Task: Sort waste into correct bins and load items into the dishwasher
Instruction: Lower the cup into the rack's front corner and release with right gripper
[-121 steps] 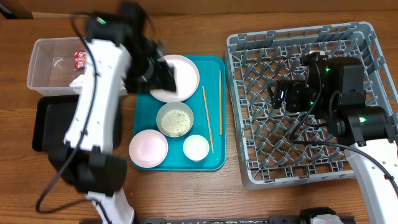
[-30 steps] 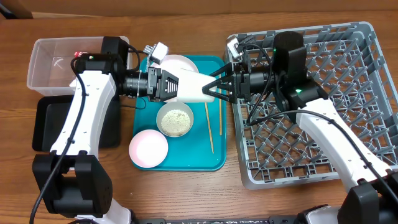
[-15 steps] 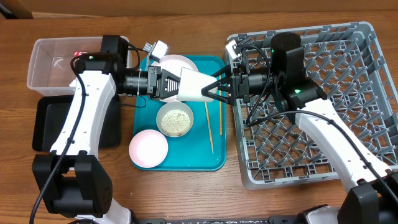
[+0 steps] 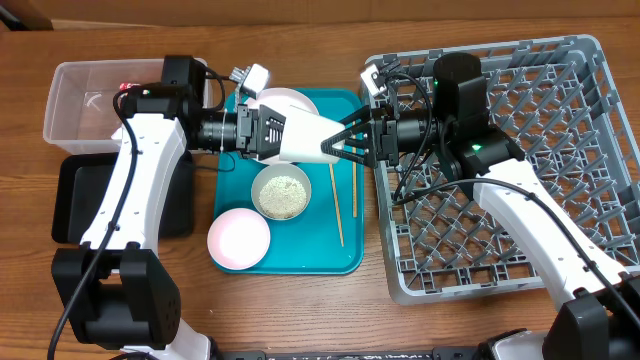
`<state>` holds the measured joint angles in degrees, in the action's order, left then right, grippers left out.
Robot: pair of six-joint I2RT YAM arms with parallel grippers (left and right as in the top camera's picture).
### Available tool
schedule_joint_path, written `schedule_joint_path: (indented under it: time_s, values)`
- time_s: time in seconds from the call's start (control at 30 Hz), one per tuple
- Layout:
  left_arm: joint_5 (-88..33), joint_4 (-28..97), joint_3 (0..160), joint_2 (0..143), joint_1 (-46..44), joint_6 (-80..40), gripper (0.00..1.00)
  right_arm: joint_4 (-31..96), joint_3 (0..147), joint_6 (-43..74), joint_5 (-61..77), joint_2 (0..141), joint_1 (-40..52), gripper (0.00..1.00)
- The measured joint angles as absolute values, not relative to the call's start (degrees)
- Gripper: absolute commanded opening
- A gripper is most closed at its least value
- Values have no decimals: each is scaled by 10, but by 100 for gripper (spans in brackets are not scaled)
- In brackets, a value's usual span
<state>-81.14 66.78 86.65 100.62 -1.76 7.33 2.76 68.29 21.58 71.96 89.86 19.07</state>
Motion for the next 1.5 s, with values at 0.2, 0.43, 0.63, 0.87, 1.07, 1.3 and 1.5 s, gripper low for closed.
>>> schedule_joint_path:
  time_s: [0.2, 0.43, 0.63, 0.87, 1.07, 1.3, 1.5]
  values:
    - [-799, 635, 867, 1006, 34, 60, 75, 48, 683, 255, 683, 898, 140, 55]
    - [-638, 630, 876, 1006, 111, 39, 75, 280, 693, 246, 498, 893, 85, 56]
    - [-448, 629, 916, 1006, 104, 10, 74, 572, 792, 221, 263, 883, 105, 56]
    - [-324, 627, 926, 1006, 70, -3, 73, 817, 892, 251, 99, 867, 175, 60]
    - [-256, 627, 926, 1006, 39, -8, 73, 959, 894, 314, 50, 865, 210, 61]
    - [-205, 626, 927, 1006, 3, -12, 74, 969, 877, 365, 38, 863, 238, 61]
    - [-188, 626, 927, 1006, -4, -12, 75, 947, 783, 392, 38, 863, 257, 61]
